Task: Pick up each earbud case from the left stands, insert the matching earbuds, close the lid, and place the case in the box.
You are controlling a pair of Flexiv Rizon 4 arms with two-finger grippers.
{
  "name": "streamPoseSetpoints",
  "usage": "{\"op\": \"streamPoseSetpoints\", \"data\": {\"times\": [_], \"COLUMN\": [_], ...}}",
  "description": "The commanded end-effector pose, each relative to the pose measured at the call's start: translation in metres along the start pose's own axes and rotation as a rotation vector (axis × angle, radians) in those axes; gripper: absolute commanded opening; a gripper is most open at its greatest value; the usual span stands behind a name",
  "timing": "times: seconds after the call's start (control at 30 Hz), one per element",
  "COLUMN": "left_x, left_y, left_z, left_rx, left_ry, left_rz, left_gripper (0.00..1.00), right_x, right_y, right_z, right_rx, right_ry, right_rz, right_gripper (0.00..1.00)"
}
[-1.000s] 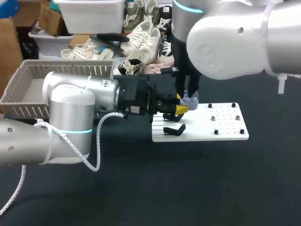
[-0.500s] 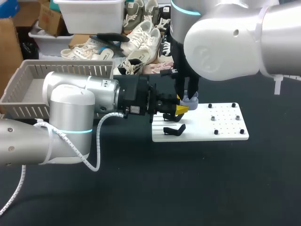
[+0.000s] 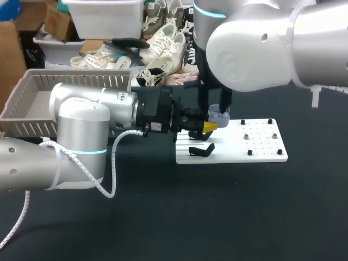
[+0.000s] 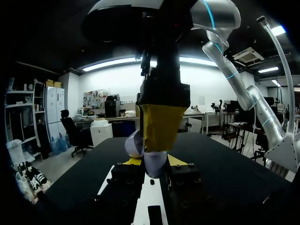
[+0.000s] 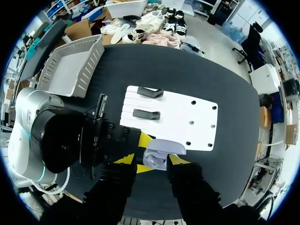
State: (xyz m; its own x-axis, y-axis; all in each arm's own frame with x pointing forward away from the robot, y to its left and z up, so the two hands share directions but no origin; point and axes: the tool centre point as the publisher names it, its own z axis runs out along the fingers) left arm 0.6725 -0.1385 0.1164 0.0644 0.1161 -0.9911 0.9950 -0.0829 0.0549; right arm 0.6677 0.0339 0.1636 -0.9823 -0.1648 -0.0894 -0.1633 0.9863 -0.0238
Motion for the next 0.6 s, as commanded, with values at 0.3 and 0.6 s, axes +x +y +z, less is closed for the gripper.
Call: {"op": "streamPoseSetpoints", "data": {"times": [0.3,0.6], "left_x": [0.000,0.000], "left_y": [0.000,0.000], "left_z": [0.000,0.000], "left_rx": [-0.002,-0.002], "left_ry": [-0.001,-0.001], "left_rz": [0.001,0.001], "left_gripper": [0.00,0.00], "right_x": [-0.003,-0.032], "right_y": [-0.028,-0.060], "right_z": [-0.025,-0.013], "right_rx": [0.029,0.127], "right_ry": [-0.028,-0.020], "right_rz": [0.154,0.423], "right_gripper": [1.00,1.00]}}
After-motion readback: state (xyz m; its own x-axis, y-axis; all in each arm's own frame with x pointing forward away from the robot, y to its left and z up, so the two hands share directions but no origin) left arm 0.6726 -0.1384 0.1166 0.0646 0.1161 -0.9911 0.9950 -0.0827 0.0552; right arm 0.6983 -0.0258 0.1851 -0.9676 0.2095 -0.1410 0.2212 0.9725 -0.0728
